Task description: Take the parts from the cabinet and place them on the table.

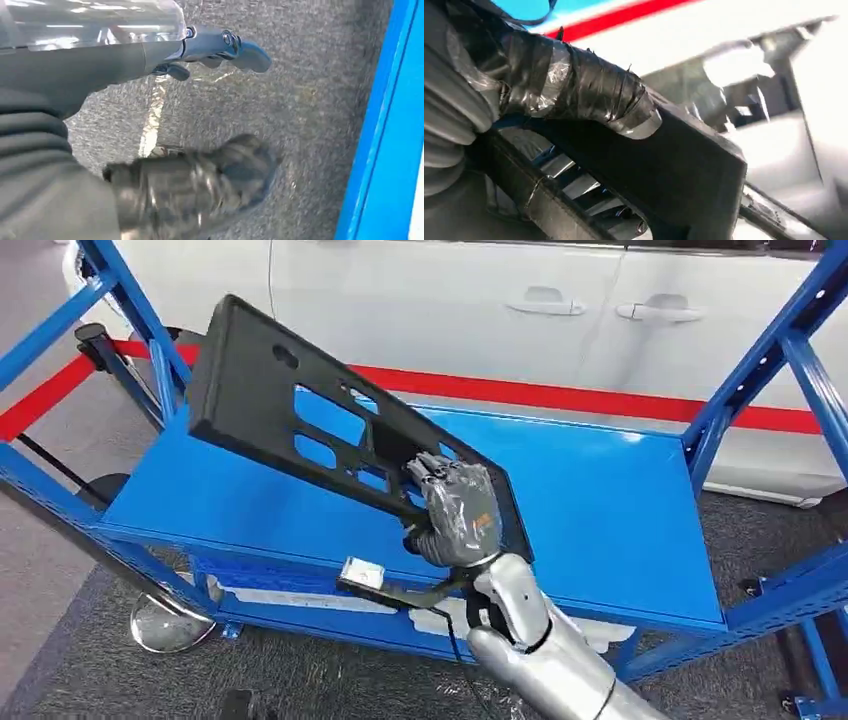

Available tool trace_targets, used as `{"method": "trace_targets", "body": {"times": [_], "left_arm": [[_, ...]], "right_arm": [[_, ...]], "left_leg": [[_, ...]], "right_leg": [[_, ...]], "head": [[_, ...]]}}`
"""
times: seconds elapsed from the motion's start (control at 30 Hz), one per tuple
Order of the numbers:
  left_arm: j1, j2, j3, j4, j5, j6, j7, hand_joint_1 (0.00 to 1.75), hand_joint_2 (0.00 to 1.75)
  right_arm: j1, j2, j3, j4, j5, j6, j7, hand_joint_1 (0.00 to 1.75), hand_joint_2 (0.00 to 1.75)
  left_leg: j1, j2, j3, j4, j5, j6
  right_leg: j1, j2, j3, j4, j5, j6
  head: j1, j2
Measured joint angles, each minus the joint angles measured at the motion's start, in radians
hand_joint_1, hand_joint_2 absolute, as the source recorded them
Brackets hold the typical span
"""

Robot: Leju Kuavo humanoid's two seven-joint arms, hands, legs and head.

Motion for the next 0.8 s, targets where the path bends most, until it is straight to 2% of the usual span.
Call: {"method": "trace_targets", "body": {"times": [0.03, 0.07, 0.1, 0.13, 0.2, 0.23, 0.27, 0.37, 0.4, 0.43, 0.47, 0.53, 0.57, 0.6, 0.63, 0.7, 0.73, 0.77, 0.8], "left_arm": [[0.004, 0.003, 0.006, 0.0, 0.006, -0.006, 0.0, 0.0, 1.75], [0.006, 0.005, 0.009, 0.001, 0.014, -0.008, 0.001, 0.0, 1.75], [0.009, 0.006, 0.014, 0.001, 0.022, -0.008, 0.007, 0.0, 1.75], [0.01, 0.006, 0.017, 0.001, 0.024, -0.009, 0.013, 0.0, 1.75], [0.011, 0.006, 0.022, 0.001, 0.026, -0.014, 0.037, 0.0, 1.75], [0.011, 0.008, 0.023, 0.002, 0.024, -0.018, 0.041, 0.0, 1.75], [0.009, 0.01, 0.024, 0.002, 0.02, -0.026, 0.045, 0.0, 1.75], [0.014, 0.011, 0.024, 0.002, 0.02, -0.036, 0.047, 0.0, 1.75], [0.014, 0.012, 0.024, 0.003, 0.019, -0.036, 0.051, 0.0, 1.75], [0.014, 0.011, 0.024, 0.003, 0.017, -0.036, 0.059, 0.0, 1.75], [0.014, 0.009, 0.024, 0.003, 0.013, -0.039, 0.069, 0.0, 1.75], [0.012, 0.008, 0.024, 0.003, -0.002, -0.047, 0.088, 0.0, 1.75], [0.013, 0.008, 0.024, 0.003, -0.009, -0.05, 0.094, 0.0, 1.75], [0.013, 0.008, 0.024, 0.003, -0.017, -0.054, 0.102, 0.0, 1.75], [0.013, 0.008, 0.024, 0.003, -0.024, -0.059, 0.103, 0.0, 1.75], [0.009, 0.008, 0.024, 0.003, -0.038, -0.067, 0.103, 0.0, 1.75], [0.0, 0.01, 0.023, 0.003, -0.051, -0.071, 0.105, 0.0, 1.75], [-0.01, 0.011, 0.021, 0.003, -0.062, -0.072, 0.114, 0.0, 1.75], [-0.019, 0.011, 0.017, 0.003, -0.073, -0.072, 0.119, 0.0, 1.75]], "right_arm": [[0.027, -0.013, -0.009, -0.05, -0.023, -0.002, -0.026, 1.75, 1.75], [0.058, -0.022, -0.015, -0.1, -0.06, -0.003, -0.057, 1.75, 1.75], [0.09, -0.03, -0.018, -0.142, -0.116, -0.003, -0.096, 1.75, 1.75], [0.111, -0.035, -0.018, -0.175, -0.158, -0.003, -0.12, 1.75, 1.75], [0.152, -0.051, -0.018, -0.259, -0.302, -0.002, -0.189, 1.75, 1.75], [0.162, -0.061, -0.018, -0.29, -0.365, -0.002, -0.22, 1.75, 1.75], [0.178, -0.066, -0.018, -0.322, -0.416, -0.002, -0.252, 1.75, 1.75], [0.225, -0.082, -0.018, -0.394, -0.464, -0.002, -0.282, 1.75, 1.75], [0.232, -0.087, -0.018, -0.412, -0.484, -0.002, -0.292, 1.75, 1.75], [0.237, -0.09, -0.019, -0.431, -0.512, -0.002, -0.304, 1.75, 1.75], [0.247, -0.096, -0.019, -0.454, -0.548, -0.002, -0.323, 1.75, 1.75], [0.27, -0.108, -0.022, -0.49, -0.597, -0.002, -0.344, 1.75, 1.75], [0.282, -0.114, -0.026, -0.501, -0.606, -0.002, -0.347, 1.75, 1.75], [0.295, -0.122, -0.029, -0.514, -0.615, -0.001, -0.349, 1.75, 1.75], [0.306, -0.129, -0.033, -0.527, -0.621, -0.002, -0.351, 1.75, 1.75], [0.326, -0.138, -0.042, -0.553, -0.624, -0.002, -0.357, 1.75, 1.75], [0.335, -0.14, -0.046, -0.565, -0.615, -0.002, -0.359, 1.75, 1.75], [0.35, -0.142, -0.05, -0.575, -0.6, -0.001, -0.359, 1.75, 1.75], [0.362, -0.145, -0.055, -0.585, -0.582, -0.001, -0.359, 1.75, 1.75]], "left_leg": [[0.0, 0.0, 0.001, 0.002, -0.002, 0.001], [0.0, 0.0, 0.0, 0.004, -0.005, 0.0], [0.002, 0.0, 0.0, 0.007, -0.008, -0.001], [0.003, 0.0, 0.001, 0.011, -0.011, -0.003], [0.01, -0.002, -0.003, 0.035, -0.02, -0.014], [0.009, -0.003, -0.009, 0.045, -0.027, -0.022], [0.004, -0.006, -0.015, 0.06, -0.032, -0.03], [0.005, -0.006, -0.017, 0.05, -0.022, -0.043], [0.006, -0.006, -0.018, 0.052, -0.025, -0.044], [0.007, -0.005, -0.031, 0.072, -0.054, -0.048], [0.007, -0.004, -0.046, 0.123, -0.102, -0.052], [0.009, -0.003, -0.089, 0.261, -0.19, -0.057], [0.009, -0.003, -0.102, 0.314, -0.217, -0.057], [0.008, -0.004, -0.094, 0.33, -0.221, -0.055], [0.007, -0.004, -0.063, 0.295, -0.204, -0.05], [0.001, -0.004, 0.052, 0.127, -0.142, -0.032], [-0.006, -0.004, 0.111, 0.038, -0.131, -0.018], [-0.011, 0.0, 0.111, 0.019, -0.135, -0.019], [-0.018, -0.002, 0.106, 0.014, -0.123, -0.015]], "right_leg": [[-0.003, 0.0, -0.038, 0.077, -0.031, 0.004], [-0.006, 0.0, -0.064, 0.126, -0.042, 0.008], [-0.009, -0.001, -0.065, 0.123, -0.026, 0.012], [-0.012, -0.001, -0.048, 0.09, 0.0, 0.014], [-0.023, -0.004, 0.044, -0.091, 0.089, 0.023], [-0.023, -0.004, 0.062, -0.133, 0.077, 0.024], [-0.017, 0.004, 0.065, -0.135, 0.087, 0.01], [-0.012, 0.005, 0.057, -0.129, 0.093, -0.008], [-0.021, 0.003, 0.053, -0.136, 0.099, -0.018], [-0.021, 0.001, 0.051, -0.137, 0.104, -0.025], [-0.022, 0.0, 0.046, -0.137, 0.109, -0.032], [-0.017, -0.005, 0.032, -0.137, 0.118, -0.037], [-0.014, -0.006, 0.024, -0.137, 0.124, -0.038], [-0.012, -0.006, 0.014, -0.137, 0.131, -0.038], [-0.009, -0.006, 0.005, -0.137, 0.14, -0.038], [-0.005, -0.005, -0.011, -0.137, 0.156, -0.037], [-0.007, -0.006, -0.014, -0.137, 0.164, -0.035], [-0.002, -0.01, -0.014, -0.142, 0.172, -0.027], [-0.008, -0.013, -0.012, -0.148, 0.178, -0.019]], "head": [[0.0, 0.0], [-0.001, 0.0], [0.0, 0.0], [0.0, 0.0], [0.0, 0.0], [-0.001, 0.0], [0.0, 0.0], [-0.002, 0.0], [-0.001, 0.0], [-0.001, 0.0], [-0.01, 0.0], [-0.011, 0.0], [-0.011, 0.0], [-0.011, 0.0], [-0.011, 0.0], [-0.011, 0.0], [-0.011, 0.0], [-0.01, 0.0], [-0.01, 0.0]]}}
